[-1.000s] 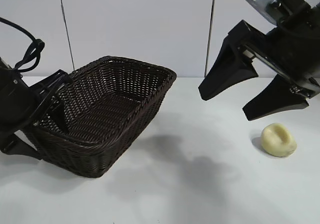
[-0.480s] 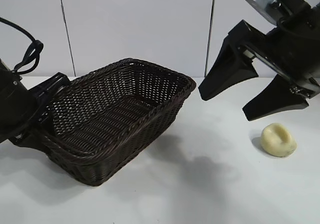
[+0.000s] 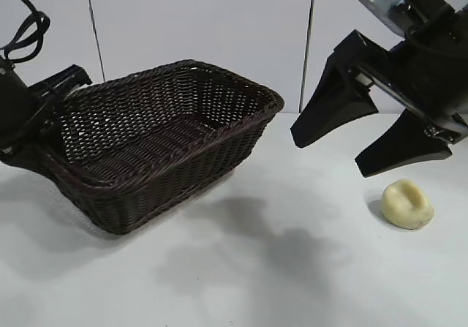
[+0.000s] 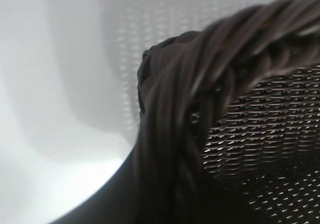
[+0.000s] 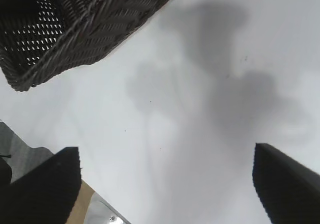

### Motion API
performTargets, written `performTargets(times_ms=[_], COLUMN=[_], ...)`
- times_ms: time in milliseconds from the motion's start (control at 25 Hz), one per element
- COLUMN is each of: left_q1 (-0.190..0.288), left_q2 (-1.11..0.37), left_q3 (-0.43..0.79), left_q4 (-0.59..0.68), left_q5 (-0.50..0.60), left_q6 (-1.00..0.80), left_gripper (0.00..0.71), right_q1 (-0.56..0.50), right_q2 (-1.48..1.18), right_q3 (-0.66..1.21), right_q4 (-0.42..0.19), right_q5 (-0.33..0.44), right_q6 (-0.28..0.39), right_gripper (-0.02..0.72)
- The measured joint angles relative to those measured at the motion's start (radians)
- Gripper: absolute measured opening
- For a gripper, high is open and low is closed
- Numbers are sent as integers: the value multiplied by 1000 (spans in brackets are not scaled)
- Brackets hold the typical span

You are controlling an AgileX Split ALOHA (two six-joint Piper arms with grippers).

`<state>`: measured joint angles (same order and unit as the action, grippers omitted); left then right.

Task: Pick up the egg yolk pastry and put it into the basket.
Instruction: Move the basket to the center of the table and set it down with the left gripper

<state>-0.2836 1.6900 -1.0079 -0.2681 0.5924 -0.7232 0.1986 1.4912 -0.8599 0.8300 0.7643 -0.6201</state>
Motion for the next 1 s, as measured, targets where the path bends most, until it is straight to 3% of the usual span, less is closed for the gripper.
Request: performTargets(times_ms=[240, 560, 1000], left_q1=[9, 9, 10], left_q2=[0, 17, 211], left_q3=[-101, -141, -268], left_q4=[65, 87, -17], left_q5=[123, 188, 283], left_q6=[236, 430, 605], left_gripper=[99, 99, 99], right_q1=[0, 0, 0], right_q2=[0, 0, 0], right_q3=[-1, -1, -1], right_q4=[0, 0, 0], right_q5=[0, 5, 22], right_q6=[0, 0, 0], right_gripper=[664, 664, 664])
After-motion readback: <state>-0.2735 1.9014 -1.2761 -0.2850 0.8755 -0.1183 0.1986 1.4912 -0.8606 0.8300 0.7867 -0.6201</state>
